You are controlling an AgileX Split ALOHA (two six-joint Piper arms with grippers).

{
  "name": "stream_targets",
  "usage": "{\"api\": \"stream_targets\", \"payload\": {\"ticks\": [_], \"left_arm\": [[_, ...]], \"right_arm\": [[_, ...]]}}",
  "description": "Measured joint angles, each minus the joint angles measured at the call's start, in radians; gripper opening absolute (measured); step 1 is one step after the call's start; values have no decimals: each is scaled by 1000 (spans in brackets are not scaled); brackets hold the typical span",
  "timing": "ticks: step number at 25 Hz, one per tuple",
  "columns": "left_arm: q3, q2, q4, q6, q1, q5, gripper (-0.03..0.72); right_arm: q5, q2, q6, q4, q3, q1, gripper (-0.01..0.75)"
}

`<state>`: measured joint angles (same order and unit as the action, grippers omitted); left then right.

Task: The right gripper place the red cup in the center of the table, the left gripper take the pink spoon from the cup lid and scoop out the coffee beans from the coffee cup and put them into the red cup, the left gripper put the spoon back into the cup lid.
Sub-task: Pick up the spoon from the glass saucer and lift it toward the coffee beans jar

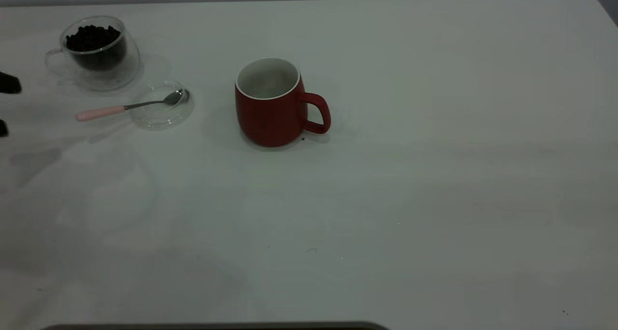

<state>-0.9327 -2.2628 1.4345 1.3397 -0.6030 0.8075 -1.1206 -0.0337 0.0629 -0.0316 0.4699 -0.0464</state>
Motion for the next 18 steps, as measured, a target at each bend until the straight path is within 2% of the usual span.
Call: {"api": "stream_targets", "payload": {"ticks": [4, 8, 18], "left_arm": [[-14, -87, 79, 104, 0, 48, 697], [-76, -174, 97, 118, 18, 100, 695], [-234, -289, 100, 23, 155, 125, 687]], "right_arm": [[0, 0, 0, 0, 0, 0, 587], [0, 0, 0, 0, 0, 0, 587], [0, 0, 0, 0, 0, 0, 587]]}}
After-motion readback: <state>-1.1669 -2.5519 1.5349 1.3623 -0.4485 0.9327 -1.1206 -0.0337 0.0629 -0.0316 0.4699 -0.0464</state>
